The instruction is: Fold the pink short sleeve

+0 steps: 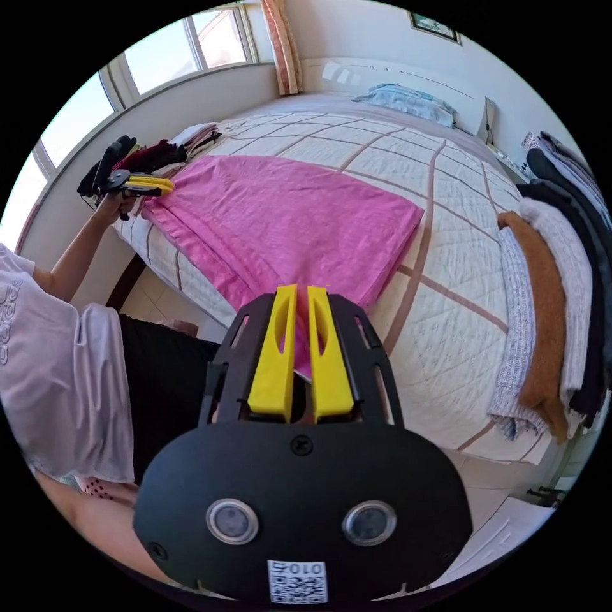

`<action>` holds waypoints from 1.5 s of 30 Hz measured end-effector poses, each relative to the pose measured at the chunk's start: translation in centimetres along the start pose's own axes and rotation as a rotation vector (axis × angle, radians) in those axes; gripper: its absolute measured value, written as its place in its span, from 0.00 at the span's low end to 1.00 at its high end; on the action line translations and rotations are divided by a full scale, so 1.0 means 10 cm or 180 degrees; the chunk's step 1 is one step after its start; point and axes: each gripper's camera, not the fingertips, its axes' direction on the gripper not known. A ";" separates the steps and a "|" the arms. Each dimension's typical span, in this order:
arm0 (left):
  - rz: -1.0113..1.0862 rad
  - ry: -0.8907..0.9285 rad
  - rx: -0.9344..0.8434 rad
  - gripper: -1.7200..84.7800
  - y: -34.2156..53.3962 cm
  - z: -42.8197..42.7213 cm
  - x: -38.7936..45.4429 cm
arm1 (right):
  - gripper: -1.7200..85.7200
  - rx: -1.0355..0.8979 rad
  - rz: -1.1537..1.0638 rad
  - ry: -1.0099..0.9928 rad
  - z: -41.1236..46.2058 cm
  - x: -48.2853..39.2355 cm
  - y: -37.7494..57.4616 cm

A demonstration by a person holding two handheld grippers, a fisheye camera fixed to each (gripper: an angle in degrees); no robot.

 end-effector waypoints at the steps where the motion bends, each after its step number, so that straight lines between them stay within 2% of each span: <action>1: 0.0021 0.0042 -0.0003 0.06 0.02 0.00 0.01 | 0.04 -0.0028 -0.0082 -0.0076 -0.03 -0.02 0.04; 6: 0.0284 0.0431 0.0074 0.03 0.33 -0.18 0.04 | 0.04 -0.0201 -0.0572 -0.0599 -0.13 -0.12 0.25; 10: 0.0748 0.0534 0.0306 0.03 0.53 -0.43 0.13 | 0.04 -0.0169 -0.0492 -0.0578 -0.15 -0.04 0.34; 13: 0.0445 0.0348 0.0592 0.03 0.51 -0.59 -0.04 | 0.05 0.0438 -0.0262 -0.0462 -0.29 0.03 0.20; 15: 0.0155 0.0258 0.0853 0.05 0.35 -0.61 -0.20 | 0.06 0.0605 -0.0117 -0.0445 -0.28 0.09 0.03; 17: -0.0002 0.0318 0.0907 0.06 0.17 -0.53 -0.31 | 0.07 0.0523 0.0002 -0.0468 -0.16 0.13 -0.18; 20: -0.0079 0.0580 0.0550 0.08 -0.17 -0.21 -0.41 | 0.09 0.0151 0.0011 -0.0601 0.12 0.13 -0.43; 22: -0.0022 0.0546 0.0289 0.09 -0.31 -0.02 -0.40 | 0.08 -0.0116 -0.0042 -0.0539 0.30 0.07 -0.47; 24: 0.0182 0.0662 0.0145 0.09 -0.38 0.13 -0.31 | 0.07 -0.0149 -0.0135 -0.0595 0.33 0.01 -0.44; 29: 0.0750 0.0929 0.0147 0.09 -0.22 0.11 -0.07 | 0.05 0.0014 -0.0691 -0.0873 0.12 -0.29 -0.21; 31: 0.0863 0.1116 0.0121 0.09 -0.09 0.08 -0.06 | 0.05 -0.0096 -0.0982 -0.1237 0.11 -0.38 -0.05; 33: 0.0926 0.1274 0.0278 0.08 0.09 -0.06 -0.08 | 0.04 -0.0239 -0.1047 -0.1336 0.15 -0.40 0.05; 35: 0.0839 0.1111 0.0472 0.08 0.21 -0.22 -0.13 | 0.04 -0.0250 -0.0915 -0.1129 0.17 -0.39 0.11; 37: 0.0743 0.0885 0.0809 0.08 0.31 -0.42 -0.17 | 0.04 -0.0010 -0.0792 -0.1026 0.10 -0.38 0.09; 39: 0.0370 0.0524 0.1149 0.08 0.39 -0.56 -0.30 | 0.04 0.0233 -0.0755 -0.0958 0.03 -0.42 0.02; 41: 0.0123 0.0392 0.0979 0.08 0.38 -0.45 -0.42 | 0.04 0.0381 -0.0662 -0.0863 0.04 -0.45 -0.08; 42: 0.0107 0.0423 0.0666 0.07 0.37 -0.29 -0.45 | 0.04 0.0381 -0.0582 -0.0822 0.10 -0.46 -0.15; 45: 0.0165 0.0308 0.0028 0.08 0.47 0.03 -0.34 | 0.05 -0.0063 -0.0540 -0.0668 0.39 -0.58 -0.27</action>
